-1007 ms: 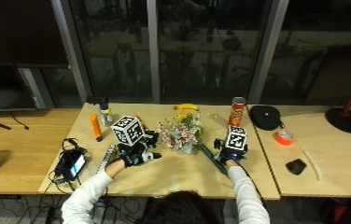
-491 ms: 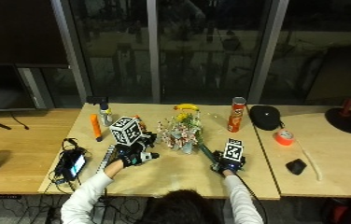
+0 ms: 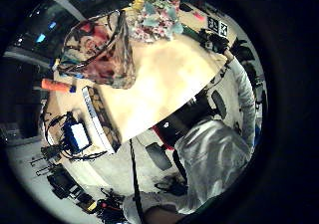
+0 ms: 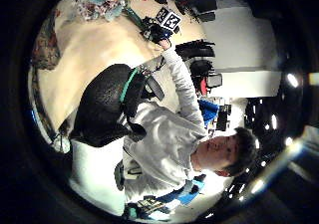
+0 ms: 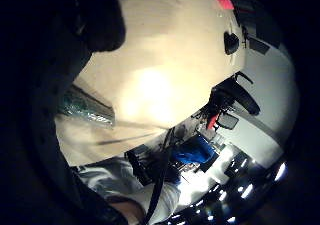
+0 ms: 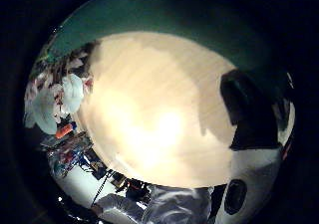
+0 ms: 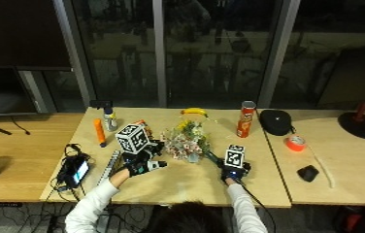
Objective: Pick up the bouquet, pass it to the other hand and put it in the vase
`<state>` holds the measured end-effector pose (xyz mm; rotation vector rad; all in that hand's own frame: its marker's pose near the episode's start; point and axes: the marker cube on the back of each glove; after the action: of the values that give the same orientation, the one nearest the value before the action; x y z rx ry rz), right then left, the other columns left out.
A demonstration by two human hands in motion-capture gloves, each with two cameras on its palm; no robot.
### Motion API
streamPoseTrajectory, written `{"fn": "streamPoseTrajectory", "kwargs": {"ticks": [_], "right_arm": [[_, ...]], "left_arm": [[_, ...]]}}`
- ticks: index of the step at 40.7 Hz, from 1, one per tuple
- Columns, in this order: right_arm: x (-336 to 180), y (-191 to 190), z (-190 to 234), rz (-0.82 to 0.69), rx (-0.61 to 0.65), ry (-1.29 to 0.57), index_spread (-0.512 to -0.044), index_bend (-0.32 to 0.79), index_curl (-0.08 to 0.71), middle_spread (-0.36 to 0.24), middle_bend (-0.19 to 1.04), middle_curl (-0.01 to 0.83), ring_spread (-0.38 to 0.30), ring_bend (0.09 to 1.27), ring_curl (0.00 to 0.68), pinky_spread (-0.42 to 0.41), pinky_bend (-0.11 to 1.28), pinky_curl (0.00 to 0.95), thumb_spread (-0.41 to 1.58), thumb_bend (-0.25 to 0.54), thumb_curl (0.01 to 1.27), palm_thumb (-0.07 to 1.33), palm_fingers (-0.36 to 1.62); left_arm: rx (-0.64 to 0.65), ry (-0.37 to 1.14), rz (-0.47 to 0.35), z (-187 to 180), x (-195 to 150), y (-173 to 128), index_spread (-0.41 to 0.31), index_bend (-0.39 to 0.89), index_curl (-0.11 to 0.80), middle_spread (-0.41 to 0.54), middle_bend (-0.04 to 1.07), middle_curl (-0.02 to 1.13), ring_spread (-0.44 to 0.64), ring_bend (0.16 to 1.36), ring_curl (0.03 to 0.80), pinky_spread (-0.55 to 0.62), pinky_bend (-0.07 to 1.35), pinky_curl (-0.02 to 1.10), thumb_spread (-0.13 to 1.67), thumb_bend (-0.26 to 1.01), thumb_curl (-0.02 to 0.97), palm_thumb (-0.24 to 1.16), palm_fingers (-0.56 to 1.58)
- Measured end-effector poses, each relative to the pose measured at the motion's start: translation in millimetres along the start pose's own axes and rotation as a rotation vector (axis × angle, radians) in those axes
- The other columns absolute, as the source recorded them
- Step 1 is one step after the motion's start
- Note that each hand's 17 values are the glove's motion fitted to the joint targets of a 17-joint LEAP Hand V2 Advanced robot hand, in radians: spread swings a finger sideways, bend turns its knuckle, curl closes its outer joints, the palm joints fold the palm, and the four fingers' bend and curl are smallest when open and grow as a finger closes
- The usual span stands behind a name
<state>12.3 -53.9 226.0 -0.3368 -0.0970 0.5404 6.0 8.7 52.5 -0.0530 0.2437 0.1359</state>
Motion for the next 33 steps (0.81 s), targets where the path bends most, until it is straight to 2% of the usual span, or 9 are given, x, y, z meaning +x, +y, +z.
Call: {"fn": "streamPoseTrajectory", "kwargs": {"ticks": [3, 5, 7, 10, 13, 16, 18, 26, 33], "right_arm": [[-1.9, -2.2, -4.2, 0.001, 0.100, -0.023, -0.253, 0.35, 0.280, -0.076, 0.23, 0.403, -0.139, 0.51, 0.335, 0.035, 0.51, 0.305, 1.18, 0.063, 0.43, 0.93, 0.83], [-1.1, -4.8, -7.2, 0.005, 0.154, -0.038, -0.251, 0.34, 0.295, -0.084, 0.23, 0.410, -0.149, 0.51, 0.344, -0.013, 0.53, 0.318, 1.20, 0.092, 0.45, 0.98, 0.93], [-2.2, -8.6, -7.3, -0.023, 0.180, -0.067, -0.247, 0.35, 0.311, -0.087, 0.20, 0.403, -0.154, 0.47, 0.330, -0.010, 0.48, 0.296, 1.21, 0.087, 0.44, 0.98, 0.89], [-6.4, -15.8, -2.7, -0.093, 0.219, -0.144, -0.245, 0.10, 0.265, -0.148, 0.37, 0.460, -0.206, 0.69, 0.396, -0.185, 0.55, 0.324, 1.17, 0.070, 0.46, 0.99, 1.33], [-6.6, -22.0, -1.3, -0.089, 0.348, -0.203, -0.246, 0.06, 0.252, -0.167, 0.50, 0.512, -0.206, 0.81, 0.448, -0.204, 0.65, 0.378, 1.22, 0.075, 0.45, 1.00, 1.43], [-4.0, -26.0, -0.9, -0.072, 0.410, -0.247, -0.242, 0.10, 0.257, -0.176, 0.58, 0.550, -0.206, 0.89, 0.491, -0.220, 0.71, 0.409, 1.22, 0.056, 0.43, 0.98, 1.43], [-1.1, -29.5, -1.6, -0.063, 0.417, -0.292, -0.233, 0.27, 0.314, -0.177, 0.66, 0.577, -0.206, 0.91, 0.508, -0.218, 0.69, 0.418, 1.18, -0.015, 0.40, 0.90, 1.54], [-7.1, -16.0, -21.4, -0.097, 0.361, -0.550, -0.225, 0.43, 0.408, -0.176, 0.79, 0.631, -0.198, 0.98, 0.562, -0.214, 0.76, 0.481, 1.14, -0.023, 0.37, 0.87, 1.46], [-25.2, 0.6, -84.7, -0.275, 0.603, -0.878, -0.215, 0.49, 0.468, -0.172, 0.85, 0.652, -0.196, 1.04, 0.591, -0.213, 0.81, 0.518, 1.14, -0.018, 0.36, 0.86, 1.41]], "left_arm": [[-0.004, 0.018, -0.001, 6.6, -1.6, -0.7, 0.045, 0.16, 0.314, 0.302, 0.19, 0.34, 0.46, 0.49, 0.242, 0.45, 0.21, 0.31, 1.15, -0.02, 0.310, 0.37, 0.15], [-0.011, 0.025, -0.003, 12.0, -3.9, -1.7, 0.045, 0.16, 0.314, 0.301, 0.19, 0.34, 0.46, 0.49, 0.242, 0.45, 0.21, 0.32, 1.15, -0.02, 0.310, 0.37, 0.16], [-0.017, 0.022, -0.011, 17.7, -7.6, -3.1, 0.045, 0.16, 0.316, 0.301, 0.19, 0.34, 0.46, 0.49, 0.243, 0.45, 0.21, 0.32, 1.15, -0.02, 0.311, 0.37, 0.15], [-0.017, 0.000, -0.036, 25.7, -14.8, -5.5, 0.041, 0.17, 0.320, 0.298, 0.20, 0.34, 0.46, 0.48, 0.242, 0.45, 0.20, 0.32, 1.15, -0.02, 0.313, 0.38, 0.16], [-0.016, -0.020, -0.053, 30.7, -19.5, -7.5, 0.040, 0.16, 0.321, 0.298, 0.19, 0.35, 0.46, 0.48, 0.242, 0.45, 0.20, 0.32, 1.15, -0.02, 0.315, 0.38, 0.17], [-0.025, -0.019, -0.059, 33.9, -20.4, -8.9, 0.039, 0.16, 0.323, 0.296, 0.19, 0.35, 0.45, 0.48, 0.242, 0.45, 0.20, 0.32, 1.15, -0.02, 0.315, 0.39, 0.17], [-0.037, -0.008, -0.061, 37.5, -21.2, -11.3, 0.038, 0.17, 0.325, 0.292, 0.20, 0.35, 0.45, 0.48, 0.243, 0.45, 0.19, 0.31, 1.16, -0.02, 0.316, 0.39, 0.17], [-0.072, 0.006, -0.049, 47.4, -18.2, -22.7, 0.037, 0.17, 0.332, 0.287, 0.19, 0.35, 0.45, 0.47, 0.245, 0.45, 0.19, 0.32, 1.16, -0.02, 0.316, 0.40, 0.19], [-0.036, 0.116, -0.029, 45.3, -13.1, -50.5, 0.037, 0.16, 0.333, 0.283, 0.19, 0.35, 0.45, 0.48, 0.249, 0.44, 0.19, 0.32, 1.16, -0.02, 0.314, 0.40, 0.20]]}}
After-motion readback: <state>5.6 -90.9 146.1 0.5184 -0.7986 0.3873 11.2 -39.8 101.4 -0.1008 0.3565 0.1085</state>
